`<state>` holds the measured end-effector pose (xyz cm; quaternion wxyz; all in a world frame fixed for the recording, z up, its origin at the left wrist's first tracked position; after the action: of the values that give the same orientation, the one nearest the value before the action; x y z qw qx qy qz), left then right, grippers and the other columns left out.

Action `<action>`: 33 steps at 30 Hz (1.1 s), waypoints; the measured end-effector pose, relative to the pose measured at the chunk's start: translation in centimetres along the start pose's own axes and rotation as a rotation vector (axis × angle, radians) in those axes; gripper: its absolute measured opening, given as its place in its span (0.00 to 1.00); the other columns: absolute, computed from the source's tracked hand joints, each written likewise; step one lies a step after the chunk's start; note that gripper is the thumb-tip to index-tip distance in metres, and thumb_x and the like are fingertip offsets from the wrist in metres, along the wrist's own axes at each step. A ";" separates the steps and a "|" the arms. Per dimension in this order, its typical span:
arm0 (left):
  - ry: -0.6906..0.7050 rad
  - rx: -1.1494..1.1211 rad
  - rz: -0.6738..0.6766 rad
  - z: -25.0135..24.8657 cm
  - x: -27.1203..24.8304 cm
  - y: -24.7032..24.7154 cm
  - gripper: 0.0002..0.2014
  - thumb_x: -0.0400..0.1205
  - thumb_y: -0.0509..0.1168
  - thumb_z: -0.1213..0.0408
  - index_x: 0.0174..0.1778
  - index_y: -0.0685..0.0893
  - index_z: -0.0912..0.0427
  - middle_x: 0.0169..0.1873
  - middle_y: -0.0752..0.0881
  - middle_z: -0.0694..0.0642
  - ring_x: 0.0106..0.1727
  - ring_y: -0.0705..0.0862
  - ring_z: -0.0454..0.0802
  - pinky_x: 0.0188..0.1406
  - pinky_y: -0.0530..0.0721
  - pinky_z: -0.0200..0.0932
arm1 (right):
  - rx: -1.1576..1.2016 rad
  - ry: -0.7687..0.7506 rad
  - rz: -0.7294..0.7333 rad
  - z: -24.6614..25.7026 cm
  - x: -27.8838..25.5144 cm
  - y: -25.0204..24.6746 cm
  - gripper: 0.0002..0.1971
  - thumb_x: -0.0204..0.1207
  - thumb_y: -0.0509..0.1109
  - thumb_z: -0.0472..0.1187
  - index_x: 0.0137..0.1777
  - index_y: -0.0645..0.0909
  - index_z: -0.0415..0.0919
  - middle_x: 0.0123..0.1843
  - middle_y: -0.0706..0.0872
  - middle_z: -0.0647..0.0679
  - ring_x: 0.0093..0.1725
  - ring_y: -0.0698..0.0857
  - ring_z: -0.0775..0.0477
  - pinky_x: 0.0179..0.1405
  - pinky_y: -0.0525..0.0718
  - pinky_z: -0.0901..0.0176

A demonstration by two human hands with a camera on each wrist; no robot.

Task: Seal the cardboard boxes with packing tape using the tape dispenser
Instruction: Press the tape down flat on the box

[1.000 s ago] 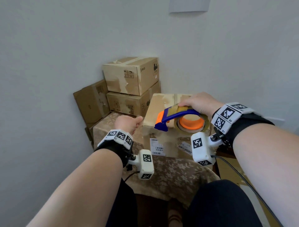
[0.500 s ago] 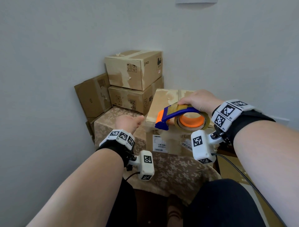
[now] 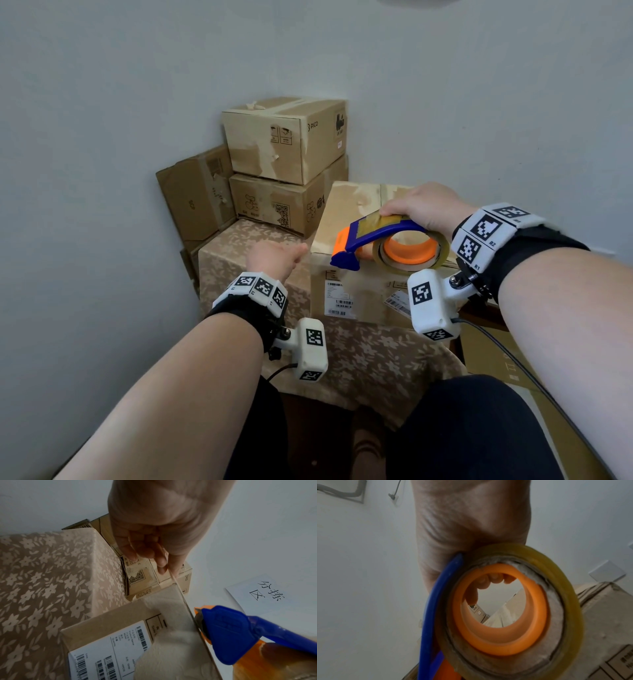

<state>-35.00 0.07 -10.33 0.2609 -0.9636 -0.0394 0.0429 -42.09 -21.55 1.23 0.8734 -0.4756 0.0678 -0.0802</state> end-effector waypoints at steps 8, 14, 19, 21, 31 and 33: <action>0.010 0.020 0.001 0.4 -0.1 0.5 0.21 0.76 0.70 0.49 0.38 0.89 0.69 0.42 0.90 0.65 0.35 0.81 0.55 0.50 0.87 0.60 | -0.207 -0.020 -0.024 0.6 -0.3 0.1 0.14 0.81 0.63 0.45 0.43 0.82 0.35 0.41 0.83 0.40 0.46 0.82 0.40 0.45 0.76 0.54; -0.077 -0.124 0.100 0.8 -0.2 0.7 0.19 0.76 0.72 0.50 0.26 0.85 0.61 0.25 0.83 0.55 0.25 0.75 0.51 0.37 0.76 0.47 | -0.504 -0.104 -0.001 2.9 -1.0 2.1 0.20 0.81 0.55 0.30 0.66 0.80 0.47 0.61 0.84 0.46 0.52 0.82 0.43 0.48 0.79 0.54; -0.156 -0.177 0.190 1.2 -0.2 0.7 0.18 0.78 0.70 0.49 0.32 0.86 0.62 0.25 0.82 0.52 0.26 0.75 0.48 0.36 0.78 0.44 | -0.508 -0.173 -0.104 2.1 -0.8 2.9 0.20 0.84 0.50 0.57 0.50 0.79 0.47 0.46 0.86 0.47 0.48 0.83 0.41 0.50 0.81 0.48; -0.194 -0.208 0.232 1.3 -0.2 0.7 0.19 0.79 0.69 0.49 0.34 0.86 0.62 0.24 0.81 0.53 0.26 0.74 0.48 0.35 0.76 0.43 | -0.570 -0.142 -0.065 2.0 -0.9 3.0 0.30 0.74 0.50 0.76 0.54 0.77 0.51 0.46 0.84 0.48 0.49 0.82 0.44 0.46 0.78 0.51; -0.149 -0.052 0.258 1.0 -0.2 0.0 0.13 0.83 0.63 0.57 0.38 0.81 0.62 0.40 0.84 0.57 0.33 0.78 0.50 0.39 0.77 0.44 | -0.768 -0.168 0.012 2.5 -1.0 3.1 0.43 0.56 0.70 0.78 0.68 0.72 0.56 0.52 0.80 0.50 0.47 0.75 0.47 0.44 0.78 0.55; -0.155 -0.216 0.258 0.1 -0.1 -0.2 0.14 0.86 0.56 0.58 0.42 0.81 0.61 0.47 0.84 0.57 0.38 0.80 0.48 0.39 0.76 0.39 | -0.766 -0.160 0.019 2.5 -1.0 3.2 0.43 0.57 0.70 0.78 0.68 0.71 0.55 0.48 0.77 0.51 0.47 0.76 0.47 0.43 0.78 0.55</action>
<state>-35.15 0.27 -10.34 0.1444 -0.9769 0.0601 0.1456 -42.39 -17.63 -0.06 0.6358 -0.7713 0.0291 -0.0036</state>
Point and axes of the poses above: each hand's wrist, its own x-axis towards the middle knuckle, its own y-axis out of the palm, z = x × y, the point moved 1 cm from there along x, towards the middle knuckle
